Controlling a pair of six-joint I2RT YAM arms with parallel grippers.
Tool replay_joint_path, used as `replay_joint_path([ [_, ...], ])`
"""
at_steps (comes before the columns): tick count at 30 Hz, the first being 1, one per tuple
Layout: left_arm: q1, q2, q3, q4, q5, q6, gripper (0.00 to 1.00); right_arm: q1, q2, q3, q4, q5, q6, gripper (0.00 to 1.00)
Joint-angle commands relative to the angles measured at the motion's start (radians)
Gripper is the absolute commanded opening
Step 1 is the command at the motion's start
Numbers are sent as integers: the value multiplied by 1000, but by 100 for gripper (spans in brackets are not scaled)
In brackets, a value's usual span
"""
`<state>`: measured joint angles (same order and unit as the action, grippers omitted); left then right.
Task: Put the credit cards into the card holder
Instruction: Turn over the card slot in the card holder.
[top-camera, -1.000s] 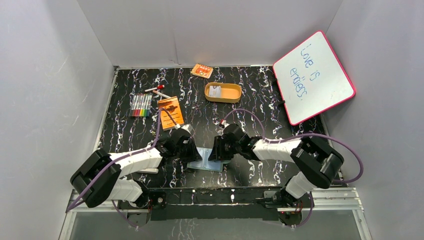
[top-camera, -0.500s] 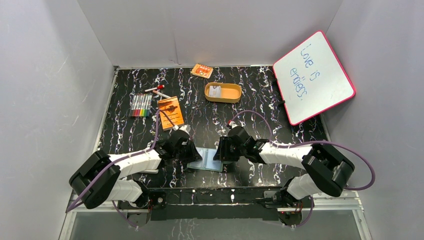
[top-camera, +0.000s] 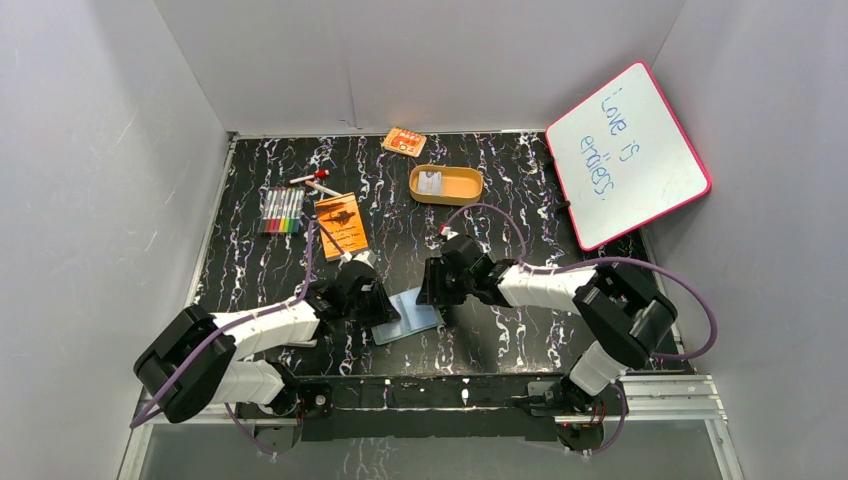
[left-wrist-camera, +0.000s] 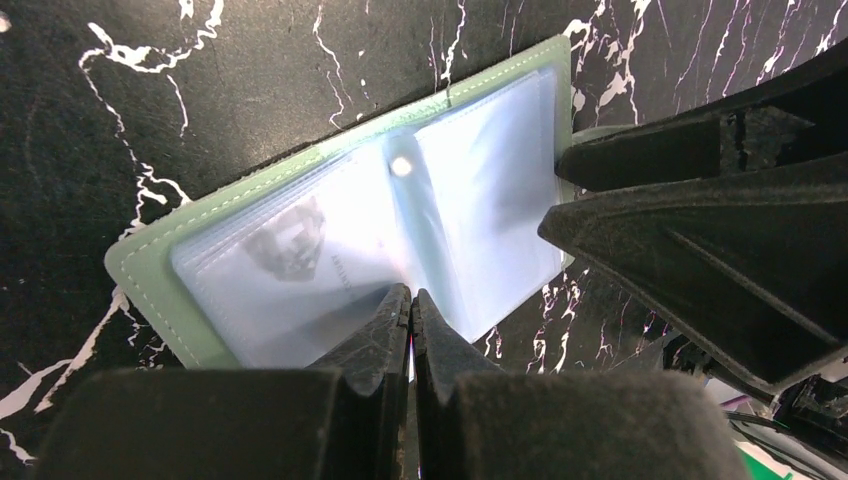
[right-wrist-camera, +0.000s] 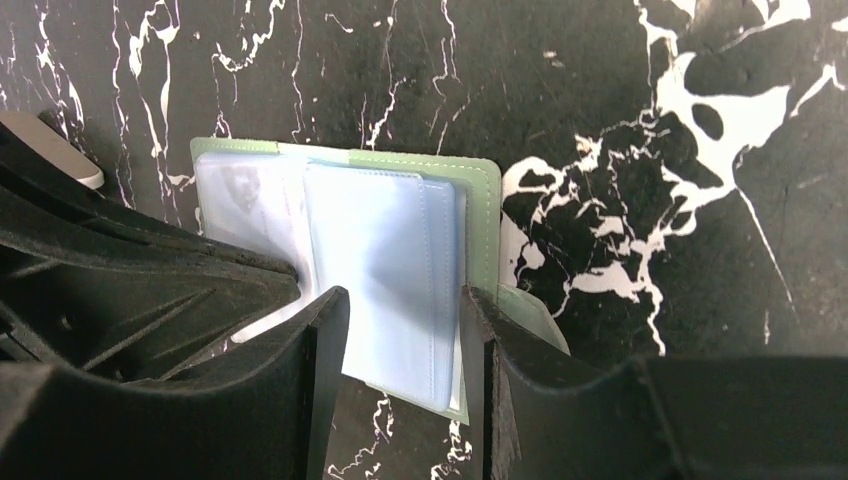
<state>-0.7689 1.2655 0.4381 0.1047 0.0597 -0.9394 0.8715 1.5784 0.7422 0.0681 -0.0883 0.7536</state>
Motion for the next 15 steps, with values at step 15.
replay_joint_path([
  [15,2,-34,103,-143,-104,97,4,-9,-200,-1,-160,62,-50,55],
])
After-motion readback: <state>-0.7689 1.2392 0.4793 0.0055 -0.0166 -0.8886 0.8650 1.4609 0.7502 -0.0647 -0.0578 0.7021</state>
